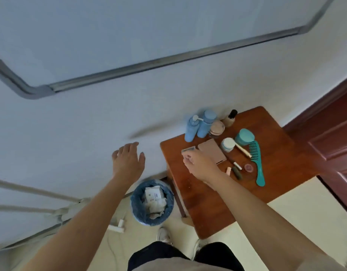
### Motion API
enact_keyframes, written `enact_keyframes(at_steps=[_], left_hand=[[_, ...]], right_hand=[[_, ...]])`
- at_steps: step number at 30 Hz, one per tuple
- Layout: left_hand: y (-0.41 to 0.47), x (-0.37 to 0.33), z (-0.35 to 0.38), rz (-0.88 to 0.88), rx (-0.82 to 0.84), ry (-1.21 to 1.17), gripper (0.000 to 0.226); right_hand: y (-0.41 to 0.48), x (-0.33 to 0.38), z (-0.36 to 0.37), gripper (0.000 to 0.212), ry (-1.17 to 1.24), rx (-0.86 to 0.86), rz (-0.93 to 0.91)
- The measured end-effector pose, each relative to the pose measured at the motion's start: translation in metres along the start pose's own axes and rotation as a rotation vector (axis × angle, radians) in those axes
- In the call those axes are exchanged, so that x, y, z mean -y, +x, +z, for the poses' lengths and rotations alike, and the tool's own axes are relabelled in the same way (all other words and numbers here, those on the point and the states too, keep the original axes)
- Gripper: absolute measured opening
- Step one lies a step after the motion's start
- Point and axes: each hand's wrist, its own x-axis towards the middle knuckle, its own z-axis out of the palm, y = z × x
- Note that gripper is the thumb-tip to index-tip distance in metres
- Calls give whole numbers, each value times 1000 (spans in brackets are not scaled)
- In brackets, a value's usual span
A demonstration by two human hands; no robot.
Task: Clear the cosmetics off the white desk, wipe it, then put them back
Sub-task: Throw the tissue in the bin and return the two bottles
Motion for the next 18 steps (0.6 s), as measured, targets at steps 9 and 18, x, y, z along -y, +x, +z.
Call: enact_keyframes(at_steps=[9, 18], left_hand=[[38, -130, 19, 48, 93, -308, 61], [73, -180, 67, -196, 86, -296, 71]], right_hand=[[-8, -78, -76, 42, 192, -343, 251], [75, -104, -91, 56, 317, -245, 35]])
